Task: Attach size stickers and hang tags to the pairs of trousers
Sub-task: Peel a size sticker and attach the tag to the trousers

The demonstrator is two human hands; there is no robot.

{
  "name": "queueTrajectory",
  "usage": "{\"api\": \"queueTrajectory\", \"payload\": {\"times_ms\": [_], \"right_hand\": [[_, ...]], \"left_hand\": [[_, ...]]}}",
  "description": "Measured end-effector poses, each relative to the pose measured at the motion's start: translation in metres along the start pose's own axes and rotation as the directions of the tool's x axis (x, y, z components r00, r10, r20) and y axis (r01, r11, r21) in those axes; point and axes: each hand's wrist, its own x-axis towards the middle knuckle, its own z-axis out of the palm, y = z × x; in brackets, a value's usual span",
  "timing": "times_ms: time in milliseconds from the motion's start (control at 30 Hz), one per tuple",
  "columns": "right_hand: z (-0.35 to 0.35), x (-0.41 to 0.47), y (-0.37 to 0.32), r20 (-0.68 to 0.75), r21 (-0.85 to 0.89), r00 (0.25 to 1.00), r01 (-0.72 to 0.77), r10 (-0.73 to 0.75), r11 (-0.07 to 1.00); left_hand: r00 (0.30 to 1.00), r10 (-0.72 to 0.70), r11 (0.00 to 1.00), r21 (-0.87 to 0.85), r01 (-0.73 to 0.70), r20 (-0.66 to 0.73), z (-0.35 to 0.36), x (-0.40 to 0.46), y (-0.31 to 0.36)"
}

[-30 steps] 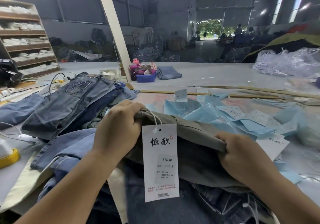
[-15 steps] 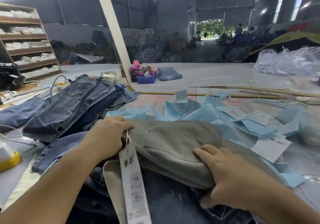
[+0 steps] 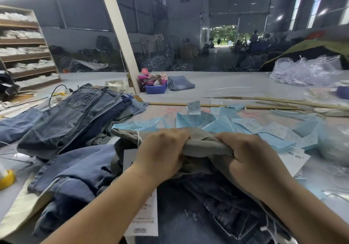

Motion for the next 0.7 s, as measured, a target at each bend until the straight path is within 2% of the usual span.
{"api": "queueTrajectory", "payload": {"times_ms": [100, 200, 233, 267, 367, 433, 500, 600, 633, 700], "right_hand": [[0.002, -0.009, 0.004, 0.114, -0.004, 0.993, -0.033, 0.033, 0.999], [0.003, -0.020, 0.013, 0.372, -0.004, 0.920, -0.136, 0.128, 0.991], [0.004, -0.024, 0.016, 0.391, 0.004, 0.909, -0.161, 0.147, 0.987], [0.005, -0.027, 0.017, 0.351, -0.007, 0.923, -0.164, 0.156, 0.986], [-0.001, -0.028, 0.018, 0.018, -0.088, 0.986, -0.166, 0.168, 0.982], [-0.012, -0.027, 0.023, -0.179, -0.080, 0.965, -0.209, 0.192, 0.975], [-0.026, -0.025, 0.030, -0.318, -0.078, 0.923, -0.254, 0.218, 0.964], [-0.038, -0.028, 0.035, -0.407, -0.097, 0.884, -0.290, 0.228, 0.952], [-0.037, -0.031, 0.034, -0.393, -0.101, 0.885, -0.312, 0.251, 0.945], [-0.034, -0.041, 0.032, -0.309, -0.109, 0.898, -0.362, 0.315, 0.926]], "left_hand": [[0.995, -0.012, 0.997, -0.076, 0.005, -0.095, -0.006, 0.002, -0.010], [0.977, -0.012, 0.988, -0.156, -0.022, -0.214, -0.016, 0.000, -0.014], [0.965, -0.015, 0.986, -0.166, -0.030, -0.264, -0.018, 0.000, -0.015], [0.950, -0.020, 0.985, -0.169, -0.035, -0.311, -0.020, 0.000, -0.015], [0.909, -0.001, 0.987, -0.144, -0.065, -0.416, -0.027, 0.004, -0.011], [0.925, 0.012, 0.994, -0.098, -0.054, -0.380, -0.027, 0.005, -0.011], [0.968, 0.042, 0.999, -0.017, -0.048, -0.246, -0.023, 0.002, -0.015], [0.998, -0.025, 0.995, 0.094, 0.020, 0.060, -0.014, -0.003, -0.017], [0.993, -0.058, 0.990, 0.132, 0.045, 0.104, -0.011, -0.005, -0.017], [0.995, -0.064, 0.983, 0.178, 0.050, 0.077, -0.009, -0.006, -0.013]]}}
